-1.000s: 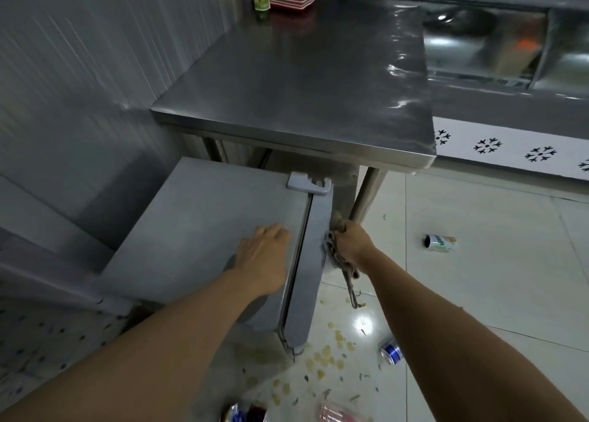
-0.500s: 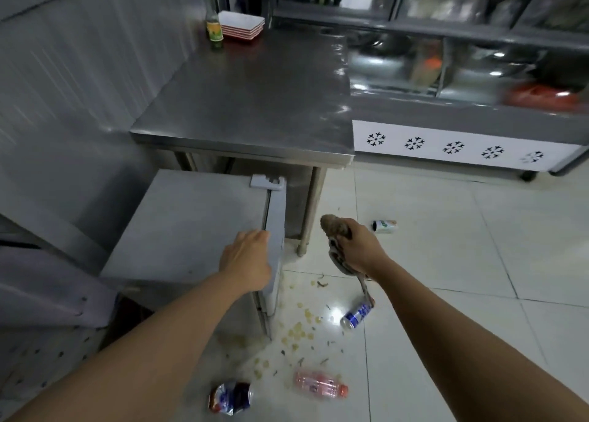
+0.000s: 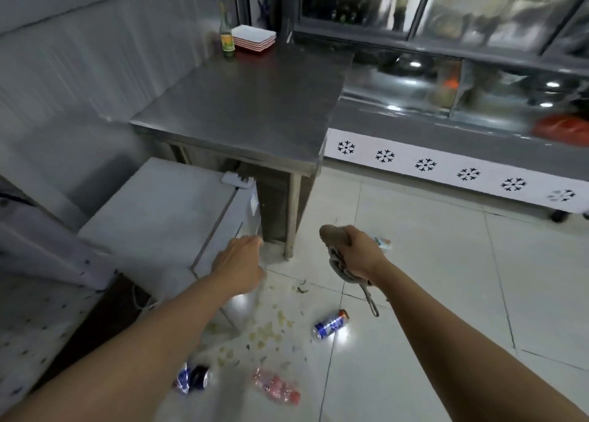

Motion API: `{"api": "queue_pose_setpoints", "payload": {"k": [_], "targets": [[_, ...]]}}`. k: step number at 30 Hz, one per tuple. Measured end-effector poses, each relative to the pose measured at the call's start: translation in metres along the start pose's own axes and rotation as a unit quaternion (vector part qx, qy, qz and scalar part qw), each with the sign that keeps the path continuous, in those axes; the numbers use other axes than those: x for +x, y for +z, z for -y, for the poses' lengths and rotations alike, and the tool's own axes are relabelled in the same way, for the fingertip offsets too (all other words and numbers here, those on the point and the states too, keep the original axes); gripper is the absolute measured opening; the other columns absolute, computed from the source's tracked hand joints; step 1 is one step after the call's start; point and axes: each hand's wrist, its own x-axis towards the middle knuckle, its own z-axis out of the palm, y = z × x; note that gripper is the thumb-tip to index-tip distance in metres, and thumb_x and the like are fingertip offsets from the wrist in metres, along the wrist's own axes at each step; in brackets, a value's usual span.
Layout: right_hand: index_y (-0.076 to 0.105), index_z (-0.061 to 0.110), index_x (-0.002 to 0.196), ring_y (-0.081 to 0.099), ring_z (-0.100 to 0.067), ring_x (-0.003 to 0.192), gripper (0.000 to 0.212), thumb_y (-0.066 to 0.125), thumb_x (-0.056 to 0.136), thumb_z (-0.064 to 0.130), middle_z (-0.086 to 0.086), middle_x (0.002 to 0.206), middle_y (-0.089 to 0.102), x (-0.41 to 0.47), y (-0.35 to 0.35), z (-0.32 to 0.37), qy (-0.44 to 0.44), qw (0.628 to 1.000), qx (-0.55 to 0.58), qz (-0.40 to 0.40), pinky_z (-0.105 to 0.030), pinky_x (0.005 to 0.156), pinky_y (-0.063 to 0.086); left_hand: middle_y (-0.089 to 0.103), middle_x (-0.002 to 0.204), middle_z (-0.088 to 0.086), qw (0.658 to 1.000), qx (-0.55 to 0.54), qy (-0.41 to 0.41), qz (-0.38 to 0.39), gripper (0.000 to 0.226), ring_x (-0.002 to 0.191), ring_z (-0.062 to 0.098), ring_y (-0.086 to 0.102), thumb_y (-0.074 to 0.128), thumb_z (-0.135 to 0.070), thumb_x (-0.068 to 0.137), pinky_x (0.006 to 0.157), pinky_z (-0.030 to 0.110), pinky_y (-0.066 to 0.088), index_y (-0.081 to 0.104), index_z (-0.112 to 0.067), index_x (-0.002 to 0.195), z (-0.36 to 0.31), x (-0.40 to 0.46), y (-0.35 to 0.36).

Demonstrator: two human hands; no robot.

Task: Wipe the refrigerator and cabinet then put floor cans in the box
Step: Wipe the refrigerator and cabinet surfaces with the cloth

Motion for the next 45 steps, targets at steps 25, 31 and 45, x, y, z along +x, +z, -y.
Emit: {"api": "queue_pose_setpoints", "payload": {"k": [25, 31, 45], "targets": [[0.052, 0.006, 0.122, 0.052, -0.008, 0.069, 0.027, 0.045, 0.096, 0.011, -0.017, 0.113, 0.061, 0.158, -0.003, 0.016, -0.179, 0.967, -0.033, 0.178, 0.001, 0.046, 0.035, 0.049, 0.134, 0.009, 0.948, -0.09, -0.288, -0.101, 0.049, 0.123, 0.028, 0.045, 0.058, -0.014, 0.083, 0.098, 0.037, 0.041, 0.044, -0.01, 0.13, -0.025, 0.07, 0.013], [0.051, 0.005, 0.122, 0.057, -0.027, 0.1, 0.027, 0.045, 0.097, 0.014, -0.018, 0.121, 0.055, 0.199, 0.028, 0.034, -0.195, 0.962, -0.037, 0.188, -0.019, 0.076, 0.038, 0.041, 0.143, 0.008, 0.922, -0.117, -0.349, -0.121, 0.061, 0.132, 0.025, 0.037, 0.057, -0.015, 0.084, 0.108, 0.039, 0.034, 0.034, -0.014, 0.14, -0.017, 0.082, 0.022], [0.039, 0.007, 0.141, 0.052, -0.03, 0.119, 0.045, 0.047, 0.097, 0.013, -0.015, 0.142, 0.036, 0.275, 0.09, 0.015, -0.349, 0.917, 0.001, 0.192, -0.023, 0.1, 0.036, 0.037, 0.145, 0.004, 0.825, -0.143, -0.448, -0.312, 0.063, 0.133, 0.022, 0.033, 0.06, -0.01, 0.08, 0.107, 0.038, 0.031, 0.034, -0.016, 0.137, -0.035, 0.126, 0.093]]}}
